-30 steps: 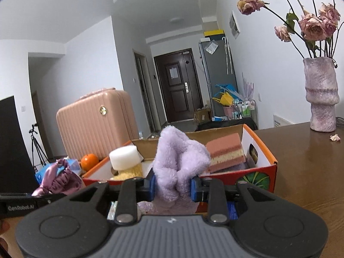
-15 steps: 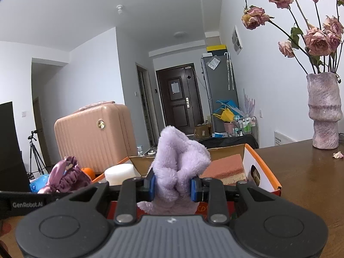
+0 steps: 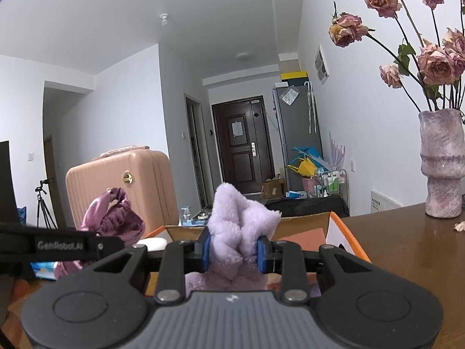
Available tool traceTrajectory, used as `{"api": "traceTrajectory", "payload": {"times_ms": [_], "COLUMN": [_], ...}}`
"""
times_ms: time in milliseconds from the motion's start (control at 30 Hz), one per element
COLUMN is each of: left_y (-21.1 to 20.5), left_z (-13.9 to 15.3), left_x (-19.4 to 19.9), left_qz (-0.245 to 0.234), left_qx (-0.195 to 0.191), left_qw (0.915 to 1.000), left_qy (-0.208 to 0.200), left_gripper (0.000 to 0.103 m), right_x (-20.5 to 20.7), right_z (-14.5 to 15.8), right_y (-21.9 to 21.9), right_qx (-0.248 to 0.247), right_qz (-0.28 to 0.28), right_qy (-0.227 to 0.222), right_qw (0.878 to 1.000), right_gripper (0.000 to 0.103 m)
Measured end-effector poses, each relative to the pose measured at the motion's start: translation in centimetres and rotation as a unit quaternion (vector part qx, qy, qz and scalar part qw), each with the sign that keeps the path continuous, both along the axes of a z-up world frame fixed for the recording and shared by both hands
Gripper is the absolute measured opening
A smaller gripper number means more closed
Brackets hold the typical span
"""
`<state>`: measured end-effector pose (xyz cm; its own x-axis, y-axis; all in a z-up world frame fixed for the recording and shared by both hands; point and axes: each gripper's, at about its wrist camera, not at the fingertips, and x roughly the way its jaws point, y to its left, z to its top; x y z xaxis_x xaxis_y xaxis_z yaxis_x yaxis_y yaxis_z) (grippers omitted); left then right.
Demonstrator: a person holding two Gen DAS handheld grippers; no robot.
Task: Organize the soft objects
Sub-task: 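Lift the pink pouch and lilac headband and carry both over the box, then open both tools to drop the pouch and headband into the box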
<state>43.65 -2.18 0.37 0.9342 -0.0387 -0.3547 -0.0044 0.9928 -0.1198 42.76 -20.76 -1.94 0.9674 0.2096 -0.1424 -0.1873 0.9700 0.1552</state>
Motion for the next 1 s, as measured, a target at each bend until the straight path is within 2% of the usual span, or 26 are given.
{"api": "traceTrajectory", "payload": {"times_ms": [333, 633, 833, 933, 1000], "left_y": [-1.1, -1.6, -1.8, -2.0, -2.0], "left_z": [0.2, -0.2, -0.3, -0.4, -0.5], "left_x": [3.2, 5.9, 7.3, 8.0, 8.3], "left_qz": [-0.017, -0.036, -0.043, -0.049, -0.052], "left_qx": [-0.014, -0.012, -0.006, -0.001, 0.001], "left_qw": [0.9997, 0.9993, 0.999, 0.9988, 0.9987], "left_qy": [-0.006, -0.001, -0.003, -0.002, 0.001], "left_gripper": [0.036, 0.036, 0.036, 0.037, 0.039], "right_x": [3.5, 6.9, 8.2, 8.7, 8.9], "right_z": [0.1, -0.1, -0.3, -0.4, -0.5], "right_y": [-0.2, -0.8, -0.5, -0.5, -0.5], "right_qx": [-0.005, 0.003, -0.009, -0.018, -0.022], "right_qz": [-0.006, -0.007, 0.0, 0.001, 0.002], "right_qy": [-0.009, 0.002, 0.012, 0.021, 0.03], "right_qw": [1.0, 1.0, 1.0, 1.0, 0.999], "right_gripper": [0.028, 0.027, 0.028, 0.03, 0.037]}}
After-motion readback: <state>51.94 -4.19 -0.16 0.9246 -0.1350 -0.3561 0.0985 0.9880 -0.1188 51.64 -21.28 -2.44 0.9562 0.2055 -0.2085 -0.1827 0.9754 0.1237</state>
